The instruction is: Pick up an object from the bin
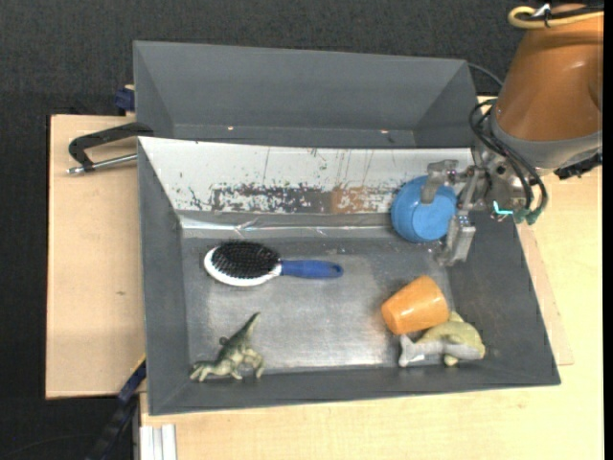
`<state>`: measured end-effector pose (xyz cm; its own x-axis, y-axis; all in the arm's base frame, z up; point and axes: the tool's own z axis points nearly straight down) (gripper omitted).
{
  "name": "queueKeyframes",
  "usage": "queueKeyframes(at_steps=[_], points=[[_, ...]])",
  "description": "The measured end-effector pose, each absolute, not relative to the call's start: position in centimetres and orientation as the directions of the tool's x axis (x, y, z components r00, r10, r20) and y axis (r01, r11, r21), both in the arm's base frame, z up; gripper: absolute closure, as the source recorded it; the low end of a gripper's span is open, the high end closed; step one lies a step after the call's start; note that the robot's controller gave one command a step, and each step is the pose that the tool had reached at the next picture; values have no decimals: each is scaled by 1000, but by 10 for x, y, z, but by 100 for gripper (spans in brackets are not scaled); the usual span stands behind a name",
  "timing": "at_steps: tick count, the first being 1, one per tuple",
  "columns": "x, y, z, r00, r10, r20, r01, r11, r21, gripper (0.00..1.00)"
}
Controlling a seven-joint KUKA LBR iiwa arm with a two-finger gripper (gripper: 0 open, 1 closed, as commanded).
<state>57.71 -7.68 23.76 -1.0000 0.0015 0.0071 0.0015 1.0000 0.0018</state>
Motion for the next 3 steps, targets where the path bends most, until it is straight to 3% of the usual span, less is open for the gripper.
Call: queueKeyframes(at_steps=[1,2,3], points=[[594,-84,168,-994,112,6,112,994,2,0],[583,-121,102,-972,235,3,235,972,3,0],[541,-85,80,-991,-136,-8,-136,991,2,0]])
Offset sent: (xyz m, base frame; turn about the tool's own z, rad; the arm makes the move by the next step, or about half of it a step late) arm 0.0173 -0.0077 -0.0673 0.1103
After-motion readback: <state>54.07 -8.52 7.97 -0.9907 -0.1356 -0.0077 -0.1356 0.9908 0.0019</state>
